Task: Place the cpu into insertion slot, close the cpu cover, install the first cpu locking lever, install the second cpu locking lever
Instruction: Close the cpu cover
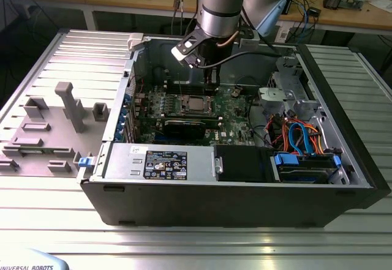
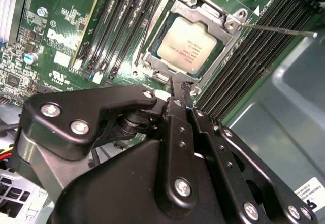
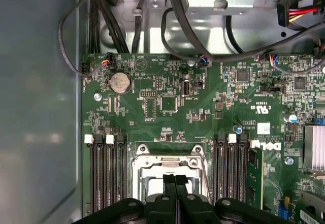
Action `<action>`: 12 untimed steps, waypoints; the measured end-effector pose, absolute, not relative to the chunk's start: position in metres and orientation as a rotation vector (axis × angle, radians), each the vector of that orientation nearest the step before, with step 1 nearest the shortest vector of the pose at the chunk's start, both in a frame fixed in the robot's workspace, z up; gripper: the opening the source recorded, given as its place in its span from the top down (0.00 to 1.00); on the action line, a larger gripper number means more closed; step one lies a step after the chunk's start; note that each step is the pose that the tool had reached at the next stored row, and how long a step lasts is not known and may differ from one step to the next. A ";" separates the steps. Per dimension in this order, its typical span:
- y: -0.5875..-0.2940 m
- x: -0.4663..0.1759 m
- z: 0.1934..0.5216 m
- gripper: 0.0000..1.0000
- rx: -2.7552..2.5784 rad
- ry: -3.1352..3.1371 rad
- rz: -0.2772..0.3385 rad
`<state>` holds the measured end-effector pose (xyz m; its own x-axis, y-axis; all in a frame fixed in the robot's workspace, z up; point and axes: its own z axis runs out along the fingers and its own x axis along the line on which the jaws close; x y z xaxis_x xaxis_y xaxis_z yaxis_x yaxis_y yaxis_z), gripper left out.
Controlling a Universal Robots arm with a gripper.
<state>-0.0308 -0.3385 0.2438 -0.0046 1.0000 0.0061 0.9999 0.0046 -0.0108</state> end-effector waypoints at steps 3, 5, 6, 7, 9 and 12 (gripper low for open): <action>-0.339 -0.033 0.243 0.89 -2.208 -2.218 0.006; -0.339 -0.034 0.242 0.89 -2.207 -2.218 0.006; -0.339 -0.035 0.242 0.89 -2.207 -2.217 0.006; -0.339 -0.035 0.242 0.89 -2.207 -2.217 0.006; -0.339 -0.037 0.241 0.89 -2.207 -2.217 0.007; -0.339 -0.038 0.241 0.89 -2.206 -2.216 0.008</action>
